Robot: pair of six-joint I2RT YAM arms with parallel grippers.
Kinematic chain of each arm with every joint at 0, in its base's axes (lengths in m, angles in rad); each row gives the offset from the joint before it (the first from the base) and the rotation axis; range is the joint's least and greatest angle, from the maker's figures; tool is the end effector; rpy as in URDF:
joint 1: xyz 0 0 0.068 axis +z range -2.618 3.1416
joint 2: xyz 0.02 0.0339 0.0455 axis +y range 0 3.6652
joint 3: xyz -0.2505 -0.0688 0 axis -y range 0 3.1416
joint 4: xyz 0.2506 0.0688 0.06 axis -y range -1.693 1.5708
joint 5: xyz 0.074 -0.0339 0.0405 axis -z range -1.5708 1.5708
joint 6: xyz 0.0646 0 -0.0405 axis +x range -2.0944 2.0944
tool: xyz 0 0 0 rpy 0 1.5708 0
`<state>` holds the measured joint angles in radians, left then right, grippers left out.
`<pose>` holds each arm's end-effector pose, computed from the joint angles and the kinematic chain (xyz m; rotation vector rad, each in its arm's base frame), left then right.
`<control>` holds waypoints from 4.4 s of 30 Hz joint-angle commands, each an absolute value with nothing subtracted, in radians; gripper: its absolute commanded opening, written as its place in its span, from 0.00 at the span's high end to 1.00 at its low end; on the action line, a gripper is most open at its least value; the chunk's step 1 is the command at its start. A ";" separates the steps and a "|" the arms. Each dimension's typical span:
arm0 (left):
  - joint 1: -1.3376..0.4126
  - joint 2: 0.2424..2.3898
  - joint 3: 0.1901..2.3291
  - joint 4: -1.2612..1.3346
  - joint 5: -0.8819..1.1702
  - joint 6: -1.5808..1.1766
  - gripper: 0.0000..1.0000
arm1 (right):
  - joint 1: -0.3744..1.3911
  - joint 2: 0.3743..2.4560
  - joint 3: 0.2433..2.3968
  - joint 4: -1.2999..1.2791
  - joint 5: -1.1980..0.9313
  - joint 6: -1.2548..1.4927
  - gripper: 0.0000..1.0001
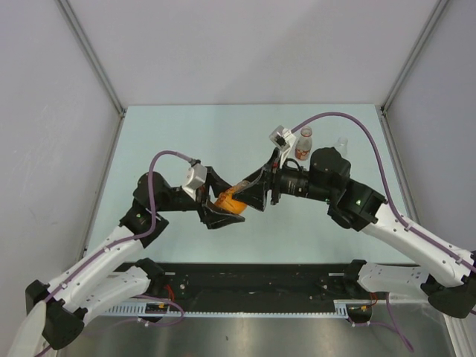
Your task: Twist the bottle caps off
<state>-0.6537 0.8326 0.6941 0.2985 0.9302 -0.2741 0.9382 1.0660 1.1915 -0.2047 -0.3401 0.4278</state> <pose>0.1424 -0.1743 0.3416 1.0856 1.2320 -1.3782 0.1449 0.2341 0.4130 -0.7298 1.6677 1.2876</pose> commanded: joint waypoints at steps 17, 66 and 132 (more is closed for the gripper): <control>-0.670 0.801 0.819 0.058 0.677 -0.152 0.00 | 0.962 0.989 1.229 -0.230 -0.224 0.376 1.00; -0.669 0.603 0.710 -0.253 -0.238 -0.235 0.00 | 0.680 1.748 1.243 0.192 0.560 0.224 1.00; -0.670 0.650 0.692 -0.233 -0.192 -0.235 0.00 | 0.635 1.870 1.325 0.087 0.500 0.261 0.24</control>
